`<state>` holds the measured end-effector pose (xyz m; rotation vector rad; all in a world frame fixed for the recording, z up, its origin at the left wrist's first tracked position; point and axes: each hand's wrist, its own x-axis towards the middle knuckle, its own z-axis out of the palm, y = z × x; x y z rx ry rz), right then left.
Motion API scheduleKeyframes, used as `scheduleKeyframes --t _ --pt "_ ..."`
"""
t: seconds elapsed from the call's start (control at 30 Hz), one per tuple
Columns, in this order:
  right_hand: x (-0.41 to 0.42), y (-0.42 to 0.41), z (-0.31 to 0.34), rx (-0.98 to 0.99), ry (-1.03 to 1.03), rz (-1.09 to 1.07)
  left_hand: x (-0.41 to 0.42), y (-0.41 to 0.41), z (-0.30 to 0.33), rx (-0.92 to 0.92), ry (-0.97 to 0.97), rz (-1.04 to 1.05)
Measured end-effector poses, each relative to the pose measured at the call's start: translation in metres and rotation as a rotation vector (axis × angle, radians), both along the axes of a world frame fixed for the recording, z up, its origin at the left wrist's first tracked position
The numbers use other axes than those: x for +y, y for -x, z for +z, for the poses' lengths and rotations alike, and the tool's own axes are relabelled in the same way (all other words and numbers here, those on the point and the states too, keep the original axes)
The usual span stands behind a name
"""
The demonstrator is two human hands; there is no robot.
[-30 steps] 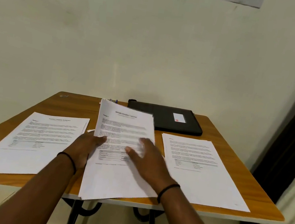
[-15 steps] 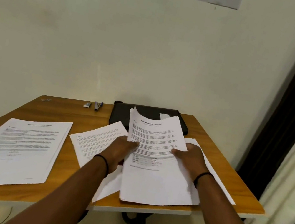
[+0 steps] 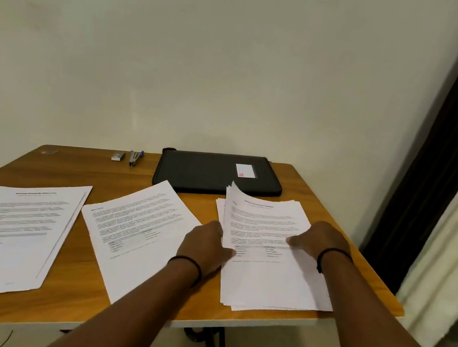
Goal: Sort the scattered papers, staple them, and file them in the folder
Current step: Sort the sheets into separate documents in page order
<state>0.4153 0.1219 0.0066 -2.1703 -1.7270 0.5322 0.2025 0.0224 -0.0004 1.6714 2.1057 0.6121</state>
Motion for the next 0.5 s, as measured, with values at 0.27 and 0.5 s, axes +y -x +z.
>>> scheduleKeyframes --t 0.27,0.5 --pt "0.001 0.007 0.006 0.305 -0.005 0.010 0.002 0.014 -0.006 -0.218 0.033 0.026" --pt "-0.013 0.011 0.029 0.475 0.048 0.028 -0.006 0.022 -0.004 -0.695 0.086 0.098"
